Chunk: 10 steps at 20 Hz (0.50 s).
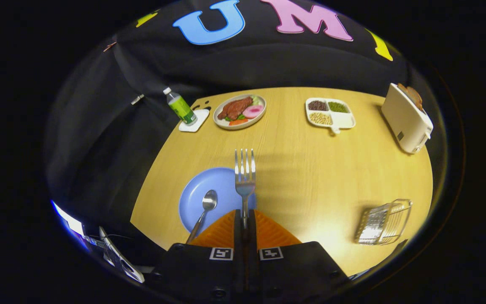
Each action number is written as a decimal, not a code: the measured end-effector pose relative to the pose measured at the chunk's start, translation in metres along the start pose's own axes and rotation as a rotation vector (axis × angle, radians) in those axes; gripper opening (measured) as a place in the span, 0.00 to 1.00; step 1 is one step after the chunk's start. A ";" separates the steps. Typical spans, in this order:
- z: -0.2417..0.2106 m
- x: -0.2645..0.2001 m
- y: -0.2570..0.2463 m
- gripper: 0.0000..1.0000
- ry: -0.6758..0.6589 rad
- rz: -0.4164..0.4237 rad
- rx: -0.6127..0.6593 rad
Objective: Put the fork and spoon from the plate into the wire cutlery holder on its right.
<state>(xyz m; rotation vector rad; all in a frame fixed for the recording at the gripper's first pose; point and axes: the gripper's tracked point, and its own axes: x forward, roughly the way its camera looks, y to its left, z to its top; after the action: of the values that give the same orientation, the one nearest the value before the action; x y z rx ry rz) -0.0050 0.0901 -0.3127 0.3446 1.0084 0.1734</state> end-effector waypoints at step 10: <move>-0.033 -0.118 -0.153 0.08 0.215 -0.121 -0.087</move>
<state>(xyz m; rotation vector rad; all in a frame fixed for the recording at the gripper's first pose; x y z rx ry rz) -0.0980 -0.0815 -0.2899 0.1870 1.2266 0.1459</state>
